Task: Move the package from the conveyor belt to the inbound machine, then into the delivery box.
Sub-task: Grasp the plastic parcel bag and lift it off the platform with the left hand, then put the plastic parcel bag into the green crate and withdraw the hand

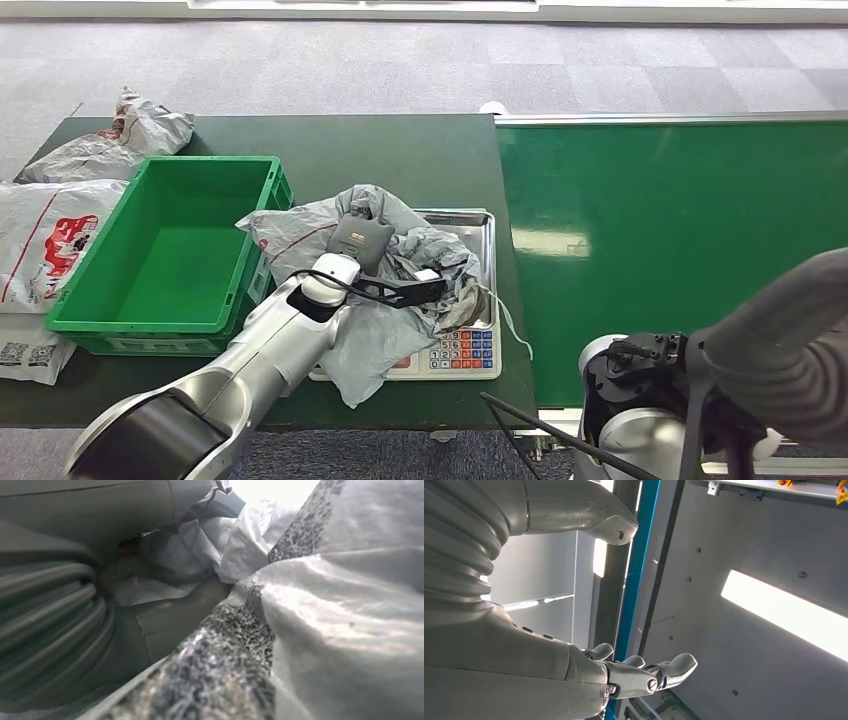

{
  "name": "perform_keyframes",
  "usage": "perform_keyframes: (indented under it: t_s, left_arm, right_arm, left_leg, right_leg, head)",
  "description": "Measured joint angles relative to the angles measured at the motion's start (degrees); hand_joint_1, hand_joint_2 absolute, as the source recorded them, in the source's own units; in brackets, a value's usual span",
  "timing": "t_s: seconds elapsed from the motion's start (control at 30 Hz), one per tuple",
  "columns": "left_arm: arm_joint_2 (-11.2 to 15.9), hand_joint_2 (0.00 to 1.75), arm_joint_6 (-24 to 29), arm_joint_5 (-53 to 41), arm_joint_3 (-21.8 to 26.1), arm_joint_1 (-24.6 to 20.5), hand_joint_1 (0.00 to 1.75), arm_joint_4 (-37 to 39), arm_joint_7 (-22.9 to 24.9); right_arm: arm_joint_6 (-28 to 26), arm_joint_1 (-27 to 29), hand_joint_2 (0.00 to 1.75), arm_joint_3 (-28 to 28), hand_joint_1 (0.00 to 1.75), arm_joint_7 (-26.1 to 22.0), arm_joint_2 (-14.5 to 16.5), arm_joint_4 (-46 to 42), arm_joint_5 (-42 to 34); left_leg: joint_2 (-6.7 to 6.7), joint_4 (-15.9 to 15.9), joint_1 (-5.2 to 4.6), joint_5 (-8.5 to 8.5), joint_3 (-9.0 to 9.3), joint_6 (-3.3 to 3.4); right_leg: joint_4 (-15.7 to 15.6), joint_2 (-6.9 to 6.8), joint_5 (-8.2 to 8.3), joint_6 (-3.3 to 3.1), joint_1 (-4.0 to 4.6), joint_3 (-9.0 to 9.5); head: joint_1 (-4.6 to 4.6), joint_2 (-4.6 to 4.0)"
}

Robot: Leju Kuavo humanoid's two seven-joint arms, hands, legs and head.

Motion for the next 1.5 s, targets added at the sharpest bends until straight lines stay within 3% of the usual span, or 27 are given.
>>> perform_keyframes:
  t_s: [0.07, 0.23, 0.37, 0.7, 0.8, 0.93, 1.13, 1.27, 1.5]
  left_arm:
    - [0.23, 1.75, 4.42, 0.07, 0.15, 0.18, 1.75, -0.42, 0.72]
    - [2.31, 1.75, 25.65, 1.94, 3.20, 0.21, 1.75, -4.72, 4.61]
    - [5.75, 1.75, 32.65, 4.83, 9.32, 0.66, 1.75, -11.49, 4.61]
    - [10.14, 1.75, 33.47, 4.06, 19.85, 4.97, 1.75, -24.68, 4.13]
    - [11.74, 1.75, 31.92, -0.37, 23.89, 6.09, 1.75, -26.45, 6.96]
    - [16.24, 1.75, 28.42, -6.19, 29.92, 5.47, 1.75, -21.78, 12.19]
    - [22.39, 1.75, 28.33, -7.17, 36.54, 3.93, 1.75, -11.48, 13.70]
    - [24.45, 1.75, 28.09, -7.25, 38.19, 3.70, 1.75, -7.61, 14.29]
    - [25.75, 1.75, 28.07, -7.28, 39.13, 3.31, 1.75, -4.75, 14.34]
  right_arm:
    - [0.00, 0.00, 1.75, 0.00, 0.00, 0.00, 0.00, 0.00, 0.22]
    - [0.00, 0.02, 1.75, -0.02, 0.00, -0.01, 0.00, 0.00, 1.64]
    - [-0.01, 0.03, 1.75, -0.02, 0.00, -0.02, 0.00, -0.13, 2.60]
    - [-0.02, 0.03, 1.75, -0.03, 0.00, -0.01, 0.00, -0.18, 3.25]
    - [-0.02, 0.07, 1.75, -0.08, 0.00, -0.01, 0.00, -0.37, 3.51]
    - [-0.02, 0.25, 1.75, -0.13, 0.00, -0.01, 0.00, -1.56, 4.04]
    - [-0.02, 0.53, 1.75, -0.13, 0.00, -0.04, 0.00, -3.76, 5.96]
    - [-0.02, 0.67, 1.75, -0.13, 0.00, 0.02, -0.01, -4.93, 6.22]
    - [-0.02, 0.77, 1.75, -0.13, 0.00, 0.02, -0.02, -5.56, 6.23]
  left_leg:
    - [0.00, 0.00, 0.00, 0.00, -0.01, 0.00]
    - [0.03, 0.00, 0.00, 0.01, -0.01, 0.00]
    - [0.16, -0.01, 0.06, 0.00, 0.00, -0.01]
    - [0.15, -0.01, 0.12, 0.01, -0.04, -0.02]
    - [0.18, -0.01, 0.12, -0.01, -0.04, -0.02]
    - [0.46, -0.03, 0.15, -0.01, 0.02, -0.09]
    - [0.52, -0.05, 0.29, 0.06, -0.01, -0.22]
    - [0.53, -0.04, 0.28, 0.05, -0.02, -0.23]
    - [0.52, -0.04, 0.25, 0.05, -0.03, -0.23]
  right_leg:
    - [0.00, 0.00, 0.00, 0.00, 0.00, -0.01]
    - [0.01, 0.03, 0.01, -0.01, 0.01, -0.03]
    - [0.02, 0.13, 0.01, -0.02, 0.07, -0.08]
    - [0.02, 0.13, 0.00, -0.04, 0.06, -0.06]
    - [0.02, 0.16, -0.01, -0.04, 0.08, -0.08]
    - [0.02, 0.40, 0.04, -0.14, 0.12, -0.18]
    - [0.04, 0.55, 0.08, -0.25, 0.30, -0.25]
    - [0.04, 0.57, 0.08, -0.26, 0.28, -0.26]
    - [0.03, 0.55, 0.09, -0.26, 0.26, -0.25]
  head:
    - [0.00, 0.00]
    - [0.00, 0.00]
    - [-0.01, 0.00]
    - [0.00, 0.00]
    - [0.00, 0.00]
    - [-0.02, 0.00]
    - [-0.02, 0.00]
    - [-0.01, 0.00]
    - [-0.01, 0.00]
